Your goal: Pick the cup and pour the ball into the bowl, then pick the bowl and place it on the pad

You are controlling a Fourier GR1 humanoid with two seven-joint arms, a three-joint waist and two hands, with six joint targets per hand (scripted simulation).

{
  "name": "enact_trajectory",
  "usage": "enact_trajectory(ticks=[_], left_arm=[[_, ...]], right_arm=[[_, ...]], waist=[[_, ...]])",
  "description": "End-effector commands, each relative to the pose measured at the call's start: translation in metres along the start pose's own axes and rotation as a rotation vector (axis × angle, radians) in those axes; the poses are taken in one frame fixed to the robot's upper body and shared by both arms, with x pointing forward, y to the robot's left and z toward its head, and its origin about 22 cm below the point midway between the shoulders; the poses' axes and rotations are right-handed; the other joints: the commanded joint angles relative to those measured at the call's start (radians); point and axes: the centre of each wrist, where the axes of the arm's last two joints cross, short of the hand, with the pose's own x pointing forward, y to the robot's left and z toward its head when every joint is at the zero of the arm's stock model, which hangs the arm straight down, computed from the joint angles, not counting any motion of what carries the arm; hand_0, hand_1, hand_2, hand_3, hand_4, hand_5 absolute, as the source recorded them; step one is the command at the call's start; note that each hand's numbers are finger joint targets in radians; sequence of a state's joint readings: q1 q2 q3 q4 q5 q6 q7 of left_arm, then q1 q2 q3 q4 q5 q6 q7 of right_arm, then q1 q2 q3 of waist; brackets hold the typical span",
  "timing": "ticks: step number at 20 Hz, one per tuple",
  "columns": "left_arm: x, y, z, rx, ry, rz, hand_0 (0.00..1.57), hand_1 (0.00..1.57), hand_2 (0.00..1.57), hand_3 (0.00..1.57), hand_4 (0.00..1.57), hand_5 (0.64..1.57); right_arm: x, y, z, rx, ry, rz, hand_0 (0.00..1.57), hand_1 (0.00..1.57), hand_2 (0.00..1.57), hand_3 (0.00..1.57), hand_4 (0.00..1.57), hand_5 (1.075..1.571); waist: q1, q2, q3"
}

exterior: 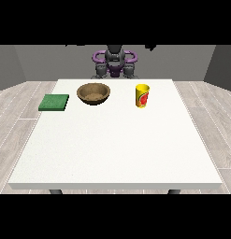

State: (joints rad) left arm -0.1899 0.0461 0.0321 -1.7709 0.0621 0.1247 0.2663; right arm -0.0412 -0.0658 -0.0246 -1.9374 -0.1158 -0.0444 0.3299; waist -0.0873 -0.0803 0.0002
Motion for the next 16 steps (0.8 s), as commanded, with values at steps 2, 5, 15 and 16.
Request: enact_trajectory(ticks=[2,5,15,16], left_arm=[[0.0,0.001,-0.023,0.0,-0.183,-0.033,0.0,0.0,0.0,0.0,0.55,1.526],[-0.012,0.017,-0.027,0.007,-0.237,-0.065,0.0,0.0,0.0,0.0,0.57,1.507],[-0.098,0.025,-0.024,-0.034,-0.159,-0.103,0.0,0.0,0.0,0.0,0.04,1.457],[-0.101,0.049,-0.034,0.018,-0.193,-0.108,0.0,0.0,0.0,0.0,0.0,1.451]], right_arm=[[0.002,0.007,-0.017,0.024,-0.182,-0.009,0.0,0.0,0.0,0.09,0.71,1.545],[-0.018,-0.003,-0.013,0.033,-0.185,-0.028,0.0,0.0,0.0,0.0,0.68,1.539],[-0.031,-0.049,-0.026,0.008,-0.186,0.0,0.0,0.0,0.0,0.0,0.67,1.56],[-0.022,-0.039,-0.02,0.059,-0.248,0.011,0.0,0.0,0.0,0.0,0.67,1.559]], waist=[[-0.008,0.222,-0.0002],[-0.014,0.259,0.0],[-0.014,0.285,-0.0003],[-0.055,0.325,-0.0007]])
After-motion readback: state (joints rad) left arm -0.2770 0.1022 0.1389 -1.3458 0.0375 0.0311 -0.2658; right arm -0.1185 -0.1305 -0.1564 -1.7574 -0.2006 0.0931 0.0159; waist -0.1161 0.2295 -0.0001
